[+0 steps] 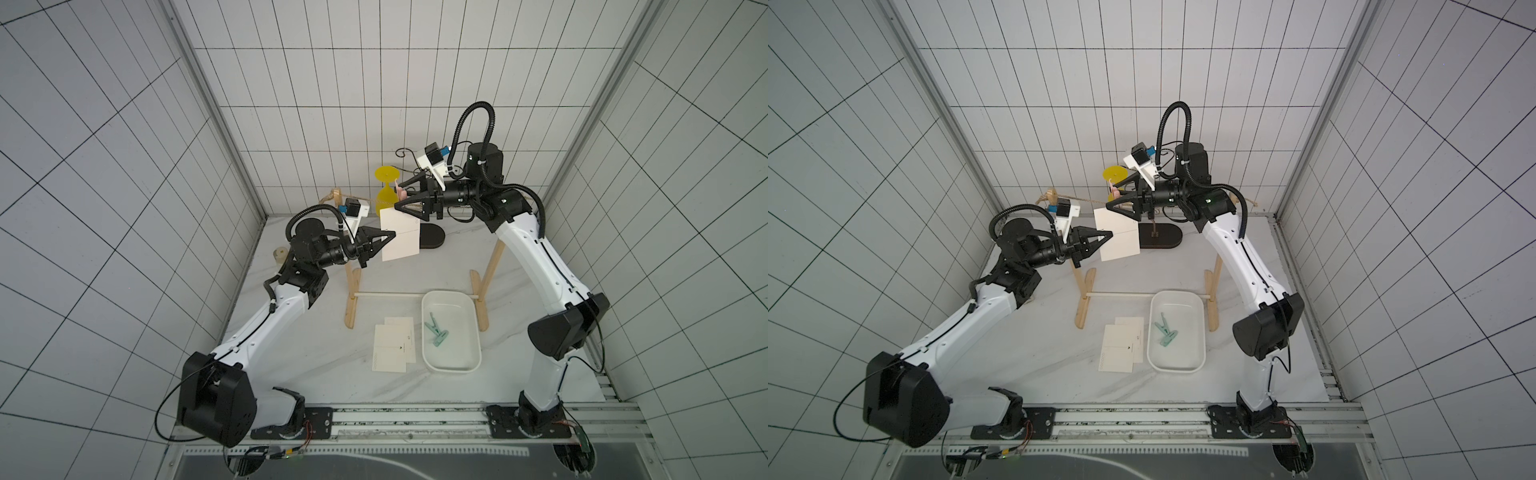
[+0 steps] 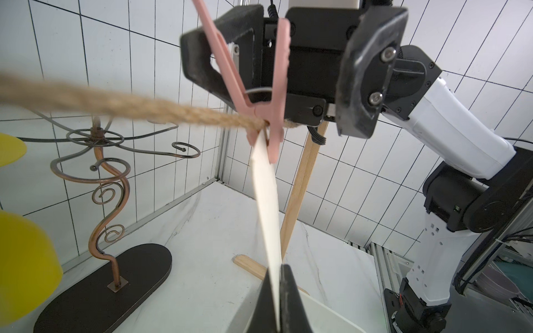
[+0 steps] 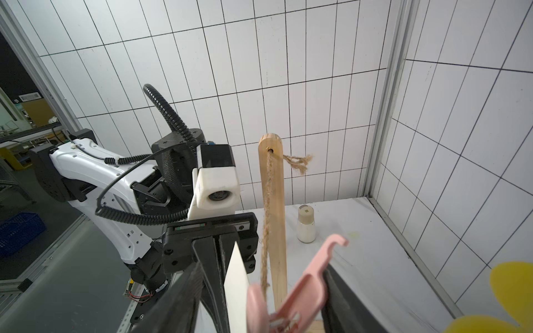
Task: Remove the postcards from the strings
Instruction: Remove the clamp from the clothesline.
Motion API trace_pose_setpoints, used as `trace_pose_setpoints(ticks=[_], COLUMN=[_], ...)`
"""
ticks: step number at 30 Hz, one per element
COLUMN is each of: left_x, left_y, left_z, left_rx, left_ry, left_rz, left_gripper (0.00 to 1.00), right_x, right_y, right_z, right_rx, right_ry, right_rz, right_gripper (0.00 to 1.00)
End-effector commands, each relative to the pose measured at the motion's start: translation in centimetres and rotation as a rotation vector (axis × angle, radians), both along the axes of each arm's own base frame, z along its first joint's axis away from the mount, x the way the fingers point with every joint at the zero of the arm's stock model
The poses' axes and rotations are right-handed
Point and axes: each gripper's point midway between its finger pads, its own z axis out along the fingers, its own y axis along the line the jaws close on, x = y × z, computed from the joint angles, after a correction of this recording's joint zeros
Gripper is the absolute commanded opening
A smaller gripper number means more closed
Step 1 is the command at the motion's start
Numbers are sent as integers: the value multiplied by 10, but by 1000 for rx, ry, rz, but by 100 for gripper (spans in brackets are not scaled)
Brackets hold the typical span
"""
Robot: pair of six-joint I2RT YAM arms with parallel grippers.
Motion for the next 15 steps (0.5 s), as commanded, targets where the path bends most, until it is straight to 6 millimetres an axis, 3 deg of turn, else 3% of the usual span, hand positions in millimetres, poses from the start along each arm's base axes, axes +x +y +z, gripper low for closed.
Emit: trace_pose_setpoints(ticks=[1,15], left_x=[0,-2], left_y=[-1,0], left_z=[8,4], left_rx=[-3,4], left_ry=[-7,7], left_rz=[-26,-46], left_gripper=[0,0], right_x=[-19,-27], right_y=[0,0], right_z=[21,24], right_rx=[24,37], right_ry=[-65,-61], right_rz=[59,113], right_gripper=[61,45])
